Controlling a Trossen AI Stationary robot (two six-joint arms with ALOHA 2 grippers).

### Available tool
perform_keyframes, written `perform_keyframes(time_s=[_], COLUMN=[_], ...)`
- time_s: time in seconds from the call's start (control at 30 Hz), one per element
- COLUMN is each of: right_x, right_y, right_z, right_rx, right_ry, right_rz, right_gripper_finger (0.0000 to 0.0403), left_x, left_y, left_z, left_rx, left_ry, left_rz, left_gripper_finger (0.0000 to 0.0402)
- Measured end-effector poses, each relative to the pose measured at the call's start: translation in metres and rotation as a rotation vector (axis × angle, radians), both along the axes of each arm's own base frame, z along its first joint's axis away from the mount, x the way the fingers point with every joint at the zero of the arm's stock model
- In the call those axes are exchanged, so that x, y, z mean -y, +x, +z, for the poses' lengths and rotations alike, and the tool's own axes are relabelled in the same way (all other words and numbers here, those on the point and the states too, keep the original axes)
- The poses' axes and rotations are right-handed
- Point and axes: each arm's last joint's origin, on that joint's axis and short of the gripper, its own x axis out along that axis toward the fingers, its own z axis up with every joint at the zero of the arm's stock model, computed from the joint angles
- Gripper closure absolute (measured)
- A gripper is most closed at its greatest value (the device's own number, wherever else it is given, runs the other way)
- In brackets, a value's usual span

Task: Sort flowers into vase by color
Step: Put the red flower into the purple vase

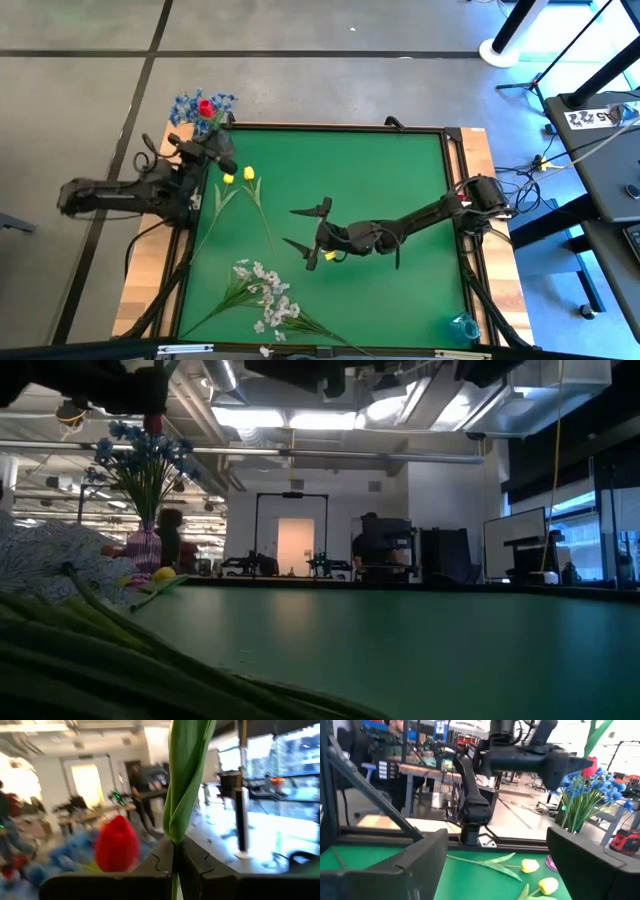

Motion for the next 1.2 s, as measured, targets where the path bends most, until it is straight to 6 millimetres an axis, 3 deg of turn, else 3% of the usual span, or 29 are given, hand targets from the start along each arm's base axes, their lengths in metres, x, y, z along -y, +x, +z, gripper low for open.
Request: perform_keyframes(time_s=[0.17, 0.5, 1.2], right_x=[0.006, 0.014, 0.021], right_y=[0.002, 0.004, 0.006], right_z=[0.0, -0.003, -0.005], right_rx=[-0.006, -0.028, -0.043], right_ry=[-0.025, -0.029, -0.011], right_rz=[-0.015, -0.017, -0.032], right_gripper_finger=[0.0068, 0.0068, 0.0068], left_x=[-0.022, -0.063, -0.067], left_y=[0.003, 0.007, 0.009], left_z=[0.0, -0.012, -0.012], left_rx=[-0.048, -0.093, -0.111], left_ry=[0.095, 0.069, 0.056], left_rz=[0.016, 0.19, 0.198], left_gripper_finger=[0.0394, 0.0392, 0.0392])
